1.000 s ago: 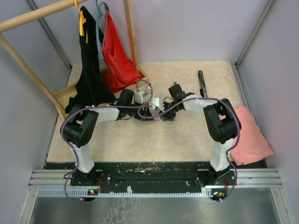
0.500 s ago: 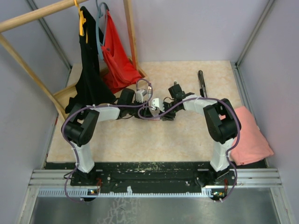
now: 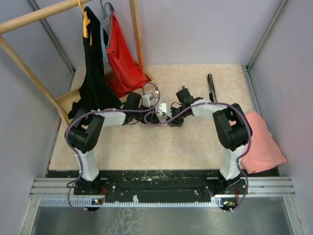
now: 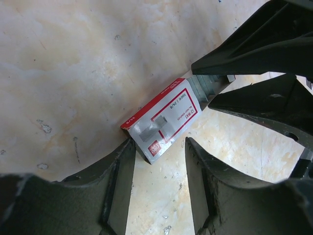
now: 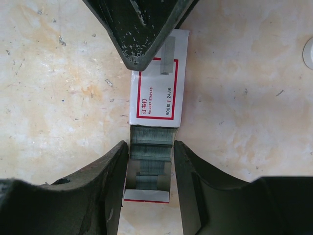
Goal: Unload the staples from the stapler
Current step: Close the staple box at the center of the board.
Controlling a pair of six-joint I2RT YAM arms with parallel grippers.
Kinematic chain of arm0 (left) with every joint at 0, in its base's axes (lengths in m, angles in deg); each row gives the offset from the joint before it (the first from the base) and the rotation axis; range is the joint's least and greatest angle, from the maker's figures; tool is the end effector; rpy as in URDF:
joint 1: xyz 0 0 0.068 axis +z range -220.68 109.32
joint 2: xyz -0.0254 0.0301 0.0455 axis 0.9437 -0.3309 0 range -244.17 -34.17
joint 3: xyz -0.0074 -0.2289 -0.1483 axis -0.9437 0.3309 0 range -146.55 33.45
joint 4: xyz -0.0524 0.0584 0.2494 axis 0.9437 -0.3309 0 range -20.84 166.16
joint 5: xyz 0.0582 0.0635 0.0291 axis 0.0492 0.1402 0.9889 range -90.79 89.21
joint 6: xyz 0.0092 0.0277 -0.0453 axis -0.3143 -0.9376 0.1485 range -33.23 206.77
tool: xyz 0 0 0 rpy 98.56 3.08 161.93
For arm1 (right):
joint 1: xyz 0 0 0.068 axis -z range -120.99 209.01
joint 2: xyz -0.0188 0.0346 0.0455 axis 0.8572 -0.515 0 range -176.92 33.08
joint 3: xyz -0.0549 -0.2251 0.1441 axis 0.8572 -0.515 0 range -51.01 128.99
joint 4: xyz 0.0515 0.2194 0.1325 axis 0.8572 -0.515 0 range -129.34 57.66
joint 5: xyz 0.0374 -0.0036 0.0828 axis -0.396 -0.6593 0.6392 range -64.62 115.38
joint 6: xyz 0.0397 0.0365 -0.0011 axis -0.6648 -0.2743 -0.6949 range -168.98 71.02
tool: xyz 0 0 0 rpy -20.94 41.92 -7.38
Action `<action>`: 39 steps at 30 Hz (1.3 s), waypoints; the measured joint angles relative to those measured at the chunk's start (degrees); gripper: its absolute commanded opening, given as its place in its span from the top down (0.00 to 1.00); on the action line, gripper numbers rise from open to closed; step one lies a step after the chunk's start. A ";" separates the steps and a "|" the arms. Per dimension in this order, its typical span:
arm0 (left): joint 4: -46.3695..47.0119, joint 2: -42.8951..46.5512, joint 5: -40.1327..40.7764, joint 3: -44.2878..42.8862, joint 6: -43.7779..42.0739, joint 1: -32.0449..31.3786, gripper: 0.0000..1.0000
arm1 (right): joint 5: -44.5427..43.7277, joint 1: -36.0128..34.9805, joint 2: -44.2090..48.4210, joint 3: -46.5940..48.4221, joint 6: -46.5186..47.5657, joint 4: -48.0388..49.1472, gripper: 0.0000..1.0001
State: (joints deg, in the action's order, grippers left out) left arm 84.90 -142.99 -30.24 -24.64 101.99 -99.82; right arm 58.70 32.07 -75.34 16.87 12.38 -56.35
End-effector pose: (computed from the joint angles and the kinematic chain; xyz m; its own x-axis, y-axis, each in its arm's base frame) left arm 0.3276 -0.2026 0.1416 -0.7590 0.1614 -0.6308 0.5638 0.6475 -0.5127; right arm 0.3238 0.1865 0.1567 0.1311 -0.7559 -0.6414 -0.9888 -0.0531 -0.1395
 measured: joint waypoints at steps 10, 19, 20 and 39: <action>0.04 -0.28 -0.35 -0.42 0.17 0.00 0.41 | -0.02 -0.68 0.00 0.00 -0.07 0.09 0.48; 0.11 -0.28 -0.81 -0.59 0.35 0.02 0.35 | 0.00 -0.59 1.16 0.00 -2.84 0.39 0.33; 0.11 -0.28 -0.87 -0.59 0.35 0.04 0.34 | 0.20 -0.28 1.81 0.00 -3.30 0.31 0.33; 0.35 -0.28 -1.88 -0.48 0.42 0.68 0.37 | 2.01 8.59 8.17 -3.82 -23.21 -2.97 0.80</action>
State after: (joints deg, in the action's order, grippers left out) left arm 85.25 -143.27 -32.12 -25.12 102.41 -99.14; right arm 60.71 40.66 -67.17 13.04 -10.83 -59.32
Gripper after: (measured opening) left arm 0.640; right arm 0.259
